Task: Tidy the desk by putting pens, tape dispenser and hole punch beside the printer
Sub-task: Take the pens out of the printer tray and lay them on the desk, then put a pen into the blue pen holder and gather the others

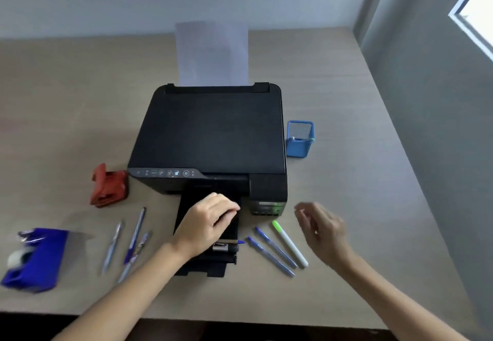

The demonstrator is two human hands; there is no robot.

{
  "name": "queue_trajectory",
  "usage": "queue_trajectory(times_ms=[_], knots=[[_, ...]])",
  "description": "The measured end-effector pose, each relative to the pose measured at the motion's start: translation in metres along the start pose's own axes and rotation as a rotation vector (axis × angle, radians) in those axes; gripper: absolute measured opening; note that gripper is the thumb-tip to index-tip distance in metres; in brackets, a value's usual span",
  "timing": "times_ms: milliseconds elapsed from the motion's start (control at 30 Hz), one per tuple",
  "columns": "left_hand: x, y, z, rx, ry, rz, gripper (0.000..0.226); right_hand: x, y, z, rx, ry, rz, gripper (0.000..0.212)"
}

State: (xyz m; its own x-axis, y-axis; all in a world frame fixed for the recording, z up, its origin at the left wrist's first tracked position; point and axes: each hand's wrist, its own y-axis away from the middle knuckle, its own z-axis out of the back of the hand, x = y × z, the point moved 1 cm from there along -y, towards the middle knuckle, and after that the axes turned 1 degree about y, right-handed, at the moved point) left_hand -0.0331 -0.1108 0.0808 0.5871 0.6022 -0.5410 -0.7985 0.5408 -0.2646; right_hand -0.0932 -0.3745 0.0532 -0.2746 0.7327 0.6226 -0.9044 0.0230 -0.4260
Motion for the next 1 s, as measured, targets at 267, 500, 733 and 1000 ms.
queue_trajectory(times_ms=[267, 500, 733, 1000], knots=[[0.085, 0.114, -0.025, 0.301, -0.183, 0.3, 0.02, 0.042, 0.035, -0.109, 0.598, 0.098, -0.183, 0.011], [0.09, 0.11, -0.013, 0.376, -0.272, 0.288, 0.027, 0.056, 0.027, -0.148, 0.619, -0.042, -0.585, 0.008], [0.101, 0.113, -0.006, 0.374, -0.271, 0.229, 0.023, 0.056, 0.025, -0.14, 0.448, -0.138, -0.742, 0.006], [0.054, 0.055, 0.058, 0.179, -0.032, 0.178, 0.024, -0.023, 0.057, -0.014, 0.304, -0.27, -0.859, 0.011]])
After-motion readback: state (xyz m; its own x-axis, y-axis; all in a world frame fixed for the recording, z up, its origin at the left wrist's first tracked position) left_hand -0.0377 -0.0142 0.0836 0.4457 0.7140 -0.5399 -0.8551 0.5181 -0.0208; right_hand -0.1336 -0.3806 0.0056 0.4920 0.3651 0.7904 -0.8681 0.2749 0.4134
